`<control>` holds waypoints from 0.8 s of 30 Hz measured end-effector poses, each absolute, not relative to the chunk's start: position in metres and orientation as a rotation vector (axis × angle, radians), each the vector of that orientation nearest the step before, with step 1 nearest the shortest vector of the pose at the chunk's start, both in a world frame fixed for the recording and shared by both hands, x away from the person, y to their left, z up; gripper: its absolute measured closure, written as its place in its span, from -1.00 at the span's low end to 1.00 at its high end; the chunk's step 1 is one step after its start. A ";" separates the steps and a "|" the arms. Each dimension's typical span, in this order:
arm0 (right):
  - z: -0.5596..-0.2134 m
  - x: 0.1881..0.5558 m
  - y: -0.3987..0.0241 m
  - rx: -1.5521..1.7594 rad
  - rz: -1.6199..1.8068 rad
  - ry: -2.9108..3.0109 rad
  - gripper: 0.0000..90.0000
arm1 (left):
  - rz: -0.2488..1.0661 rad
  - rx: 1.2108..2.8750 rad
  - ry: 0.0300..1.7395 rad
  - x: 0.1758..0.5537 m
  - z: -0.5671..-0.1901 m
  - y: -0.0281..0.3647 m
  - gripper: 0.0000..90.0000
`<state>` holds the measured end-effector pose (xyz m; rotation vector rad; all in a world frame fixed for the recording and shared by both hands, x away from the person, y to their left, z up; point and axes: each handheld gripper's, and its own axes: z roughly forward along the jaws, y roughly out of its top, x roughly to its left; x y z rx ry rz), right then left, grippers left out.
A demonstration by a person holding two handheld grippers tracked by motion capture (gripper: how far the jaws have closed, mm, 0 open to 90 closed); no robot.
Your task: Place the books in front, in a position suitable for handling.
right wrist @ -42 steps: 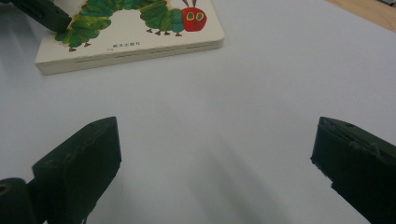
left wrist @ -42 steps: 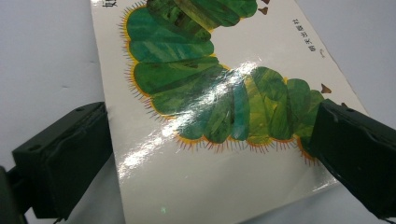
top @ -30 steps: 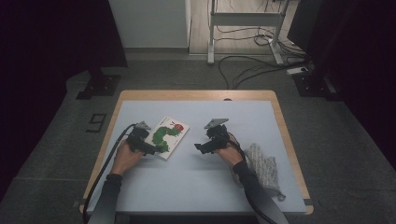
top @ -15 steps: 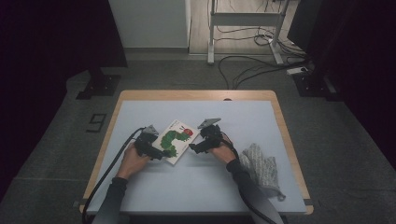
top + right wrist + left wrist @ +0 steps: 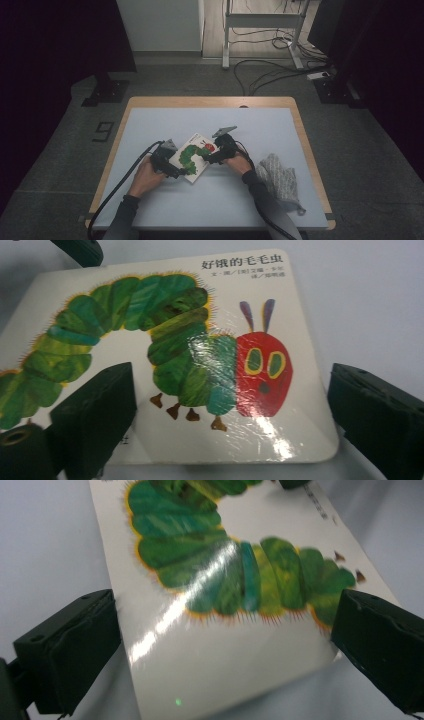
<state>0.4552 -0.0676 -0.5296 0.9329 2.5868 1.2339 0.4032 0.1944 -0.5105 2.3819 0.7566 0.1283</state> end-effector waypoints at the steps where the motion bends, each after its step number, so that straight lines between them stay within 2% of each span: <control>1: -0.530 0.455 -0.068 0.935 1.239 2.586 -0.86 | 0.139 2.387 0.756 0.400 -0.510 0.197 -1.00; 9: -0.531 0.455 -0.069 0.946 1.250 2.581 -0.87 | 0.226 2.352 0.841 0.371 -0.515 0.219 -1.00; 12: -0.531 0.454 -0.069 0.948 1.249 2.578 -0.87 | 0.206 2.355 0.858 0.363 -0.519 0.221 -1.00; 16: -0.530 0.451 -0.069 0.954 1.241 2.583 -0.87 | 0.251 2.360 0.849 0.351 -0.522 0.220 -1.00; 24: -0.528 0.438 -0.067 0.947 1.208 2.616 -0.86 | 0.265 2.335 0.856 0.346 -0.524 0.221 -1.00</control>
